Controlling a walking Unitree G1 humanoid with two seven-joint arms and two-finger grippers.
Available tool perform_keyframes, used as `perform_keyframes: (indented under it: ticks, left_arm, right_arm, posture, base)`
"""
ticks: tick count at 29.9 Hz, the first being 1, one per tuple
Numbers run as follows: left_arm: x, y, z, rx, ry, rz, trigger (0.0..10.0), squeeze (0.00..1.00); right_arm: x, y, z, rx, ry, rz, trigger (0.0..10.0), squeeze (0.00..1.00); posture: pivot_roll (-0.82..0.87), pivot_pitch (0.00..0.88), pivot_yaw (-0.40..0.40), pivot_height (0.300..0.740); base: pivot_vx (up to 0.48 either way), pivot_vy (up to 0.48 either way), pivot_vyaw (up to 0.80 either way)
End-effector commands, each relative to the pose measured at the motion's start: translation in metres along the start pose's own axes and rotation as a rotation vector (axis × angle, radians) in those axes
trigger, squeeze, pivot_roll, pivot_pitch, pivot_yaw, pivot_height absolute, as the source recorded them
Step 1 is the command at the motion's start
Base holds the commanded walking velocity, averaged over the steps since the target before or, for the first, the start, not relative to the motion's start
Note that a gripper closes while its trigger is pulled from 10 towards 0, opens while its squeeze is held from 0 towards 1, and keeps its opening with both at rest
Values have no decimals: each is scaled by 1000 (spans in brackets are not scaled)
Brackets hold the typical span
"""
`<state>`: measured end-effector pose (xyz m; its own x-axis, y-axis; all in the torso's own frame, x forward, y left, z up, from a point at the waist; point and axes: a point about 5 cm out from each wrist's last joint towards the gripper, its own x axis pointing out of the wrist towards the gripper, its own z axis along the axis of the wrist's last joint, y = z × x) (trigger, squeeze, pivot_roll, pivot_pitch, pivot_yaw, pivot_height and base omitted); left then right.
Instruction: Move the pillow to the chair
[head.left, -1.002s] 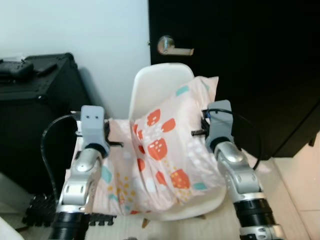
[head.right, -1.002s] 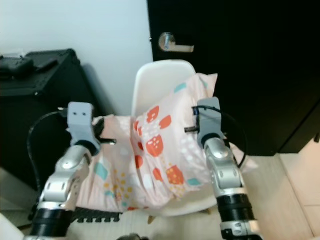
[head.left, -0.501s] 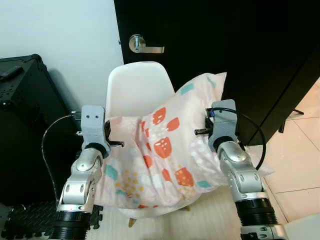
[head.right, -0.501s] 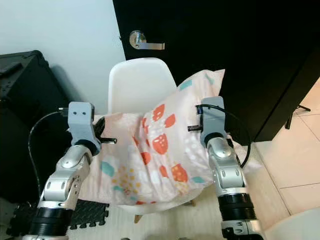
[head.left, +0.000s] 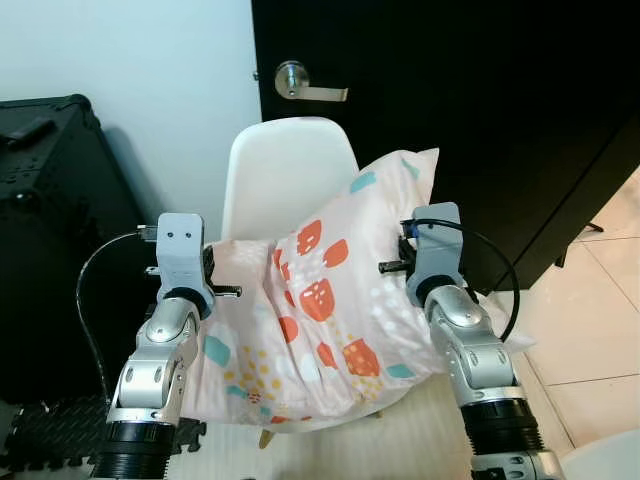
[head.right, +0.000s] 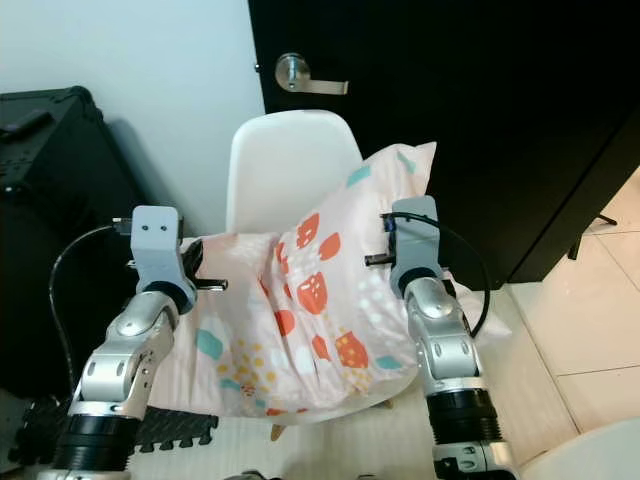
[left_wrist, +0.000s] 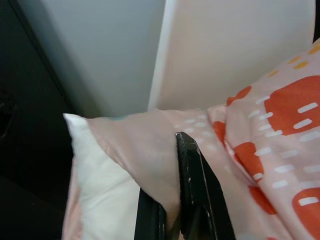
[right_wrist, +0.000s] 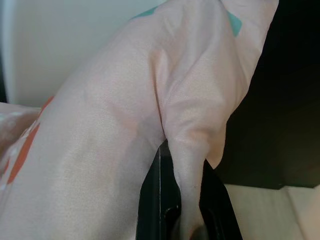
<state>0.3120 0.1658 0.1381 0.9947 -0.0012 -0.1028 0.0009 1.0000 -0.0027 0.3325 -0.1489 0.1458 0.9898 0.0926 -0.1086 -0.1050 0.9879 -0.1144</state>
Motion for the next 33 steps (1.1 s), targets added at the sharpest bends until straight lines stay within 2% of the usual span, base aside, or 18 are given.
perform_keyframes:
  ticks: [1, 14, 33]
  left_arm:
    - [1, -1, 6, 25, -23, -8, 10000, 0]
    - [2, 1, 7, 36, -22, 2, 10000, 0]
    - [3, 2, 9, 46, -32, 6, 10000, 0]
  right_arm:
    - [0, 2, 10, 20, -62, 11, 10000, 0]
    - [0, 0, 10, 15, -62, 2, 10000, 0]
    - [6, 6, 13, 6, -66, 16, 10000, 0]
  posture:
    - [20, 68, 20, 730]
    - [23, 67, 21, 671]
    - [21, 83, 17, 646]
  base:
    - [0, 0, 0]
    - [0, 0, 0]
    - [0, 0, 0]
